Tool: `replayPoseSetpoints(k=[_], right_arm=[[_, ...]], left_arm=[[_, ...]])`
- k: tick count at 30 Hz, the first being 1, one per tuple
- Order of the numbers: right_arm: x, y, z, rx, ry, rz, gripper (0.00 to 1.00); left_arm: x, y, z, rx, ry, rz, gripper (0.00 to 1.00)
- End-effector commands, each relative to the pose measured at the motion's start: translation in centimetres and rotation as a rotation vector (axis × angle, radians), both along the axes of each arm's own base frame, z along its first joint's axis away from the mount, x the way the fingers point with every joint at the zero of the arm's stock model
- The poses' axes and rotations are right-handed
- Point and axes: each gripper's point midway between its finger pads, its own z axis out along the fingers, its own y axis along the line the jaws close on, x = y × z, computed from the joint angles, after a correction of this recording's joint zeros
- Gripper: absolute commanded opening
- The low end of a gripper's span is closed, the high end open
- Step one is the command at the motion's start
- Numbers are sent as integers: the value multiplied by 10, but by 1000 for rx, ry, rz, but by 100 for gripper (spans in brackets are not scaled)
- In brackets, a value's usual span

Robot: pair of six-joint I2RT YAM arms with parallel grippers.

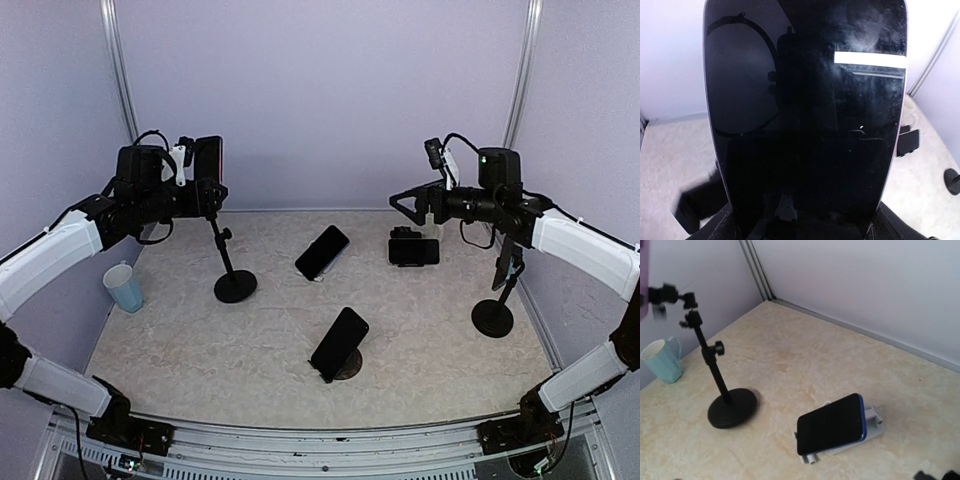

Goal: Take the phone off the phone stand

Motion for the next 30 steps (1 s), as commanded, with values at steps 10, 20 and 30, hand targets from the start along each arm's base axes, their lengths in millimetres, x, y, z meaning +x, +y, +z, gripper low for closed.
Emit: replayPoseSetpoints(k=[10, 20, 30], right_arm=[[0, 8, 15, 24, -5, 50, 98], [-1, 11, 13, 30, -1, 66, 97], [-1, 11, 12, 28, 2, 67, 96]], left_arm=[[-30, -34, 44, -73, -139, -76, 47], [-33, -22, 59, -55, -154, -37, 47], [-27, 7, 80, -71, -161, 50, 47]])
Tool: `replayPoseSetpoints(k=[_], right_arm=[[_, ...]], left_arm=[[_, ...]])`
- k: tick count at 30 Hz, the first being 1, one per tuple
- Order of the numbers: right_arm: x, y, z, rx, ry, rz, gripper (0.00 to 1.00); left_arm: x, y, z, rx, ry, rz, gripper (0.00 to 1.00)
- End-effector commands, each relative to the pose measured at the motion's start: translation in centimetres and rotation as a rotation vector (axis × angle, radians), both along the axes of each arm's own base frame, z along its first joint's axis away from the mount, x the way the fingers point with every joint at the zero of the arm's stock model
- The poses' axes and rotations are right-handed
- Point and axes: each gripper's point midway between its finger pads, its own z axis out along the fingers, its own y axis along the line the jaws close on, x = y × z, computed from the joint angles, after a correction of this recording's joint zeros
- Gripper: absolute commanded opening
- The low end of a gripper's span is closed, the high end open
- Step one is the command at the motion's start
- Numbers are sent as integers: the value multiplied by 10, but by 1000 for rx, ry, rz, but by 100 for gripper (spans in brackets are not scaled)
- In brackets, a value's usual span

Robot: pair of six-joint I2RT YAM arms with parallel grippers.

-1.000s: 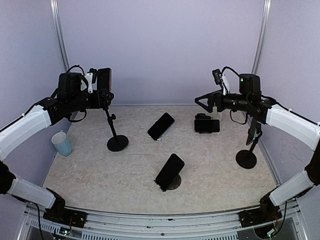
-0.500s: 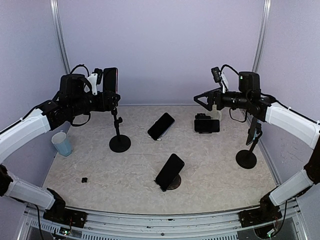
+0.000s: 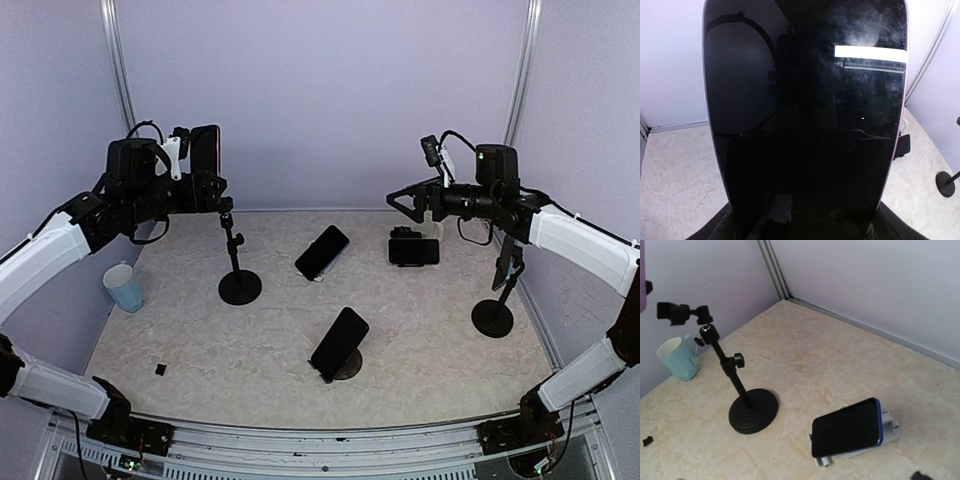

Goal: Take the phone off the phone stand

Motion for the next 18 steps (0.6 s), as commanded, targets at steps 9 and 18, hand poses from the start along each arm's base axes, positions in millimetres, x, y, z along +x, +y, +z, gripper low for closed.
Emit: replayPoseSetpoints(k=[9, 18], right_arm=[[1, 4, 5, 11, -6, 20, 96], [1, 5, -2, 10, 10, 31, 96]], left_arm=[[7, 54, 47, -56, -70, 130, 47], [27, 88, 9, -61, 32, 201, 47]])
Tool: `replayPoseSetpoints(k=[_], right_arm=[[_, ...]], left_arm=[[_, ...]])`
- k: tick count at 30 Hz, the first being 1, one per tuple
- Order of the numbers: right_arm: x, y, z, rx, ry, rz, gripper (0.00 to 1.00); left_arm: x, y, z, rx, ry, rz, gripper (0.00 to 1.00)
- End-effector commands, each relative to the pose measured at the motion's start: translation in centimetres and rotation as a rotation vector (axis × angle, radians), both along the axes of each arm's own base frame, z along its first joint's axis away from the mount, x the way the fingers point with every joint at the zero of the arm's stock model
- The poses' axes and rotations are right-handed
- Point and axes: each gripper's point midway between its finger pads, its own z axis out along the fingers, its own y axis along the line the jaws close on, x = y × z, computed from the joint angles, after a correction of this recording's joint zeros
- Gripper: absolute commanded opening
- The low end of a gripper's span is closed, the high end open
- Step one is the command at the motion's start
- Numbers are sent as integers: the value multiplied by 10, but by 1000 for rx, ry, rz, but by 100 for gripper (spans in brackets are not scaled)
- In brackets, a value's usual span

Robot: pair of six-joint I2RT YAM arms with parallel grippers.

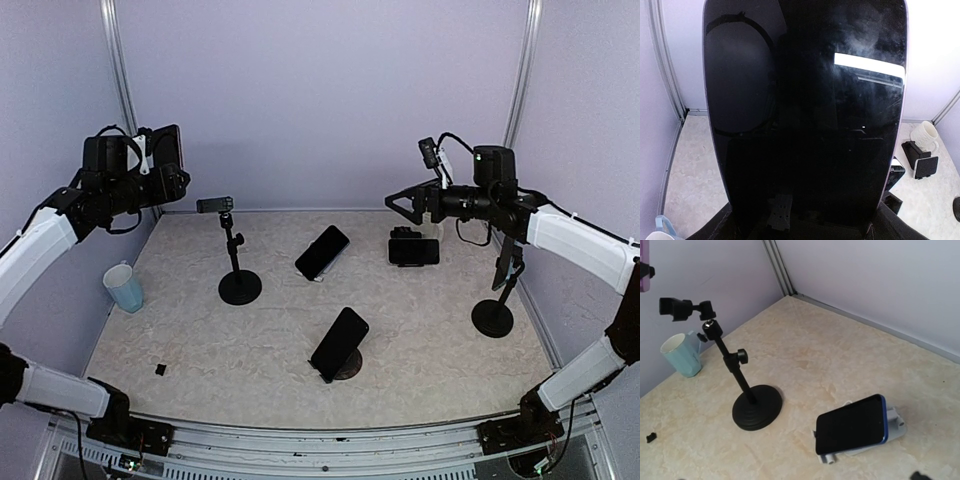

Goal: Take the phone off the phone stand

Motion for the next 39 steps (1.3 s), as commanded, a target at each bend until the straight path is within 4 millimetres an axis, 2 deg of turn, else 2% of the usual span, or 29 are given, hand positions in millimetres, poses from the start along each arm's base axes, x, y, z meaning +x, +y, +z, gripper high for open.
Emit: replayPoseSetpoints(k=[1, 4, 11, 17, 29, 39], right_arm=[[1, 2, 2, 10, -3, 15, 96], [-1, 3, -1, 11, 1, 23, 96], [-3, 6, -14, 15, 22, 42, 95], [-5, 7, -25, 29, 37, 53, 95], [-14, 10, -40, 60, 58, 86, 94], [-24, 8, -44, 71, 55, 95, 94]], left_arm=[[13, 17, -3, -32, 1, 41, 47], [22, 29, -27, -31, 61, 78, 47], [38, 43, -69, -37, 152, 113, 48], [50, 51, -116, 18, 301, 127, 48], [24, 61, -202, 82, 582, 154, 50], [8, 69, -243, 136, 707, 167, 50]])
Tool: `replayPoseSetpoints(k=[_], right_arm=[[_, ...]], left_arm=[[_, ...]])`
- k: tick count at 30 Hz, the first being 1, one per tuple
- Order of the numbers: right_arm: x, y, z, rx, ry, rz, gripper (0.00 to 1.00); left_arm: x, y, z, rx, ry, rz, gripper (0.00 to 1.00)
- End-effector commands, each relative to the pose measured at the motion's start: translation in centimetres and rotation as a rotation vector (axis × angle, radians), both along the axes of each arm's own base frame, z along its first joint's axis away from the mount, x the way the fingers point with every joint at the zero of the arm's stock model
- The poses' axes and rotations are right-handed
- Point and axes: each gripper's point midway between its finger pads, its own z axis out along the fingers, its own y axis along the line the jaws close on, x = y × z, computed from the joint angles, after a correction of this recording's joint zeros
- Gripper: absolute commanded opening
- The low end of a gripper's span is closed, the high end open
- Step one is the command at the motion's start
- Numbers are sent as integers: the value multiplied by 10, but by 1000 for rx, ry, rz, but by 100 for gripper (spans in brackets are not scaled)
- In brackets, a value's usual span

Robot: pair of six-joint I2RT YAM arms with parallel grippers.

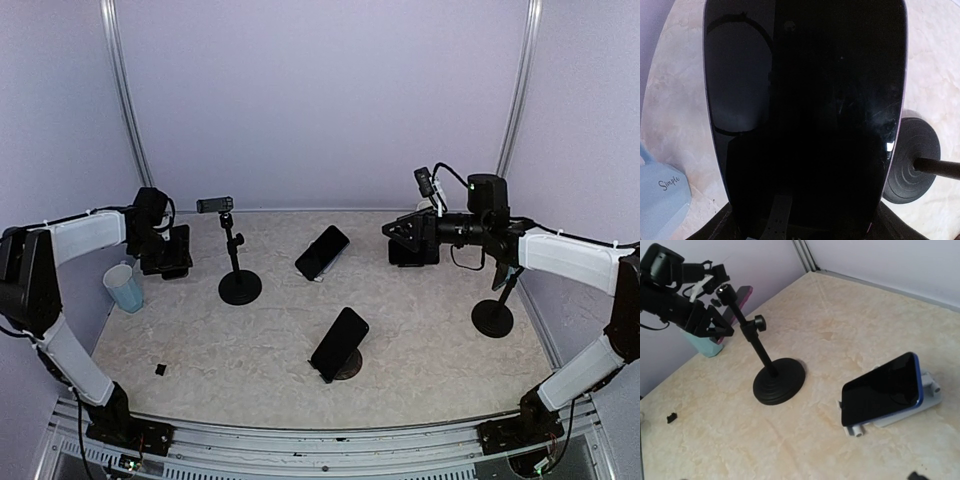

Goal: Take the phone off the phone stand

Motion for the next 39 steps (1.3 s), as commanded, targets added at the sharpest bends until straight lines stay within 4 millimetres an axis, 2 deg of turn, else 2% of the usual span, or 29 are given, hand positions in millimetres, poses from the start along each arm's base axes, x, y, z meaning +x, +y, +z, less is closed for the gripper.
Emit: replayPoseSetpoints(k=[1, 9, 14, 19, 26, 29, 32, 34, 39], right_arm=[[-8, 1, 11, 31, -31, 19, 93], [-9, 1, 9, 36, -27, 24, 93], [-8, 2, 7, 38, -22, 29, 93], [-7, 3, 6, 39, -17, 30, 93], [-5, 4, 4, 37, -13, 26, 93], [-4, 3, 4, 33, -12, 22, 93], [-4, 3, 4, 31, -14, 21, 93], [-4, 3, 4, 31, -13, 20, 93], [-4, 4, 4, 31, -8, 25, 93]], left_arm=[[-3, 7, -14, 35, 35, -10, 50], [-17, 6, -49, 45, 127, -29, 54], [-21, 13, -62, 88, 160, -19, 54], [-25, 16, -77, 113, 194, -21, 60], [-28, 16, -91, 121, 232, -33, 62], [-30, 15, -92, 129, 236, -36, 69], [-30, 15, -90, 135, 228, -38, 83], [-29, 13, -87, 137, 217, -41, 89], [-27, 8, -75, 133, 182, -51, 97]])
